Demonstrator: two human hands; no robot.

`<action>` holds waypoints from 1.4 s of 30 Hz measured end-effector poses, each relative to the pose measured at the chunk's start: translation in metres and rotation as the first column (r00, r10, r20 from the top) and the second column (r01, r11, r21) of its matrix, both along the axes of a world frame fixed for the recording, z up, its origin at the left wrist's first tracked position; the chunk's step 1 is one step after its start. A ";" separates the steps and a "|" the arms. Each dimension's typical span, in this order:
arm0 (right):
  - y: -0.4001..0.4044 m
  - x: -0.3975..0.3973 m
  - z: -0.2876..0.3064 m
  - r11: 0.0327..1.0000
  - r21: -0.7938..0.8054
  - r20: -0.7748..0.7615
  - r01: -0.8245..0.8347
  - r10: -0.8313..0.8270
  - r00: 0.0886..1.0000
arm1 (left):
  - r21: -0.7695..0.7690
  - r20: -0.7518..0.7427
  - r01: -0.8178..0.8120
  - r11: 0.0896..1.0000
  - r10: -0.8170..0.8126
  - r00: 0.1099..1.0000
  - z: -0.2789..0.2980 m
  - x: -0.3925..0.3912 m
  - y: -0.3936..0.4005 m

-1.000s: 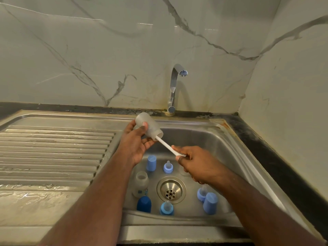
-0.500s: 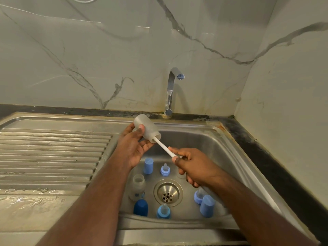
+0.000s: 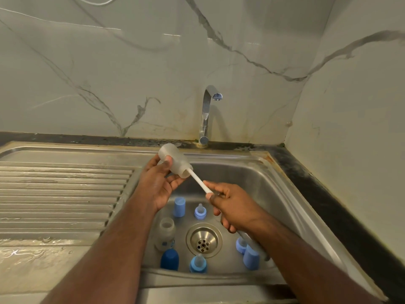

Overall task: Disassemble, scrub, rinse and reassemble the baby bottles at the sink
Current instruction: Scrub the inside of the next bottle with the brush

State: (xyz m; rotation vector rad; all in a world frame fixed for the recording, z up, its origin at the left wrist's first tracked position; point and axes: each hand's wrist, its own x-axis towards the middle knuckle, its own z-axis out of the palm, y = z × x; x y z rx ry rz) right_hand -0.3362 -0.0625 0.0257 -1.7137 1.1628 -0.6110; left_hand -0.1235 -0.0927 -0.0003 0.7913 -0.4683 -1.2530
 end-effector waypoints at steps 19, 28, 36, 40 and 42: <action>0.005 -0.003 -0.001 0.990 0.108 0.058 -0.092 0.086 0.995 | 0.008 0.003 -0.062 0.998 0.062 0.998 0.000 0.005 0.001; 0.005 0.003 -0.003 0.989 -0.142 -0.089 -0.034 0.022 0.996 | 0.005 0.019 -0.079 0.997 0.079 0.997 0.004 0.002 0.003; -0.003 0.000 -0.002 0.888 -0.442 -0.455 -0.125 -0.101 0.885 | 0.021 0.033 -0.101 0.995 0.100 0.994 0.004 0.001 0.002; 0.004 0.003 -0.006 0.756 -0.600 -0.629 -0.261 -0.245 0.738 | 0.013 0.025 -0.128 0.992 0.127 0.992 0.004 0.002 0.003; 0.006 0.006 -0.004 0.769 -0.572 -0.703 -0.285 -0.281 0.653 | 0.006 0.031 -0.141 0.990 0.141 0.989 0.004 0.001 0.003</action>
